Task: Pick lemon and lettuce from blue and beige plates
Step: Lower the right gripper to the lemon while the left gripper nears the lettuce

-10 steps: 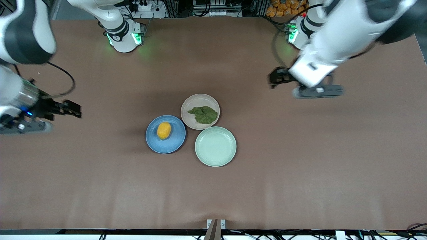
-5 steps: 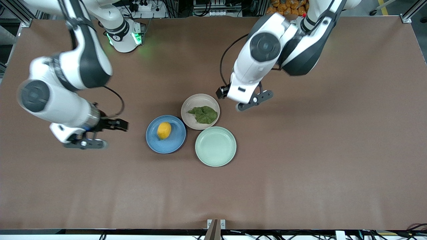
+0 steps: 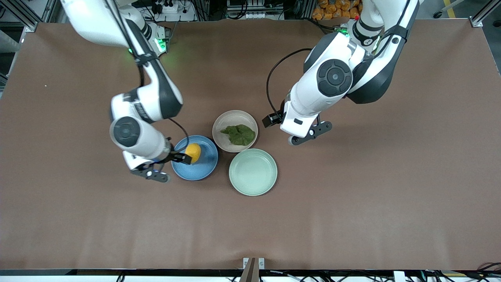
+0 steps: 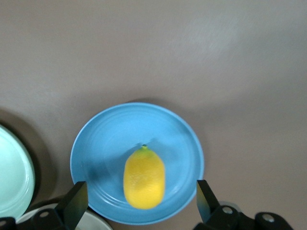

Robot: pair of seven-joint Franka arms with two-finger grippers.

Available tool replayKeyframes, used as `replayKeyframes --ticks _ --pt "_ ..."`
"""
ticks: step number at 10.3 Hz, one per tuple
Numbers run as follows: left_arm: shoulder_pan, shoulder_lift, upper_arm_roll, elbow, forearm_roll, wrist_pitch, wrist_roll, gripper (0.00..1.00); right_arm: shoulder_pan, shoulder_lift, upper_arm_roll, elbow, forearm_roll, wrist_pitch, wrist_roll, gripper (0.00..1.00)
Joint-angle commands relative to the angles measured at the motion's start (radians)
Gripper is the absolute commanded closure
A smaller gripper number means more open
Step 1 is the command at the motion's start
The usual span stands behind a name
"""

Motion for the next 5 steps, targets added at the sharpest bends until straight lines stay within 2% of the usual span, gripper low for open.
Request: replayKeyframes --ticks 1,2,3,5 --pt "-0.01 0.044 -0.002 0.007 -0.023 0.008 0.058 0.2 0.015 0.019 0.001 -0.054 0.008 0.076 0.048 0.0" --pt "-0.01 0.055 -0.005 0.006 -0.025 0.028 0.059 0.27 0.015 0.042 0.001 -0.058 0.0 0.098 0.043 0.0" --pt "-0.015 0.067 -0.005 0.006 -0.025 0.036 0.058 0.25 0.022 0.056 -0.001 -0.058 -0.006 0.113 0.028 0.0" --pt "-0.035 0.098 -0.014 0.001 -0.034 0.097 0.036 0.08 0.037 0.073 0.001 -0.059 -0.055 0.124 0.013 0.0"
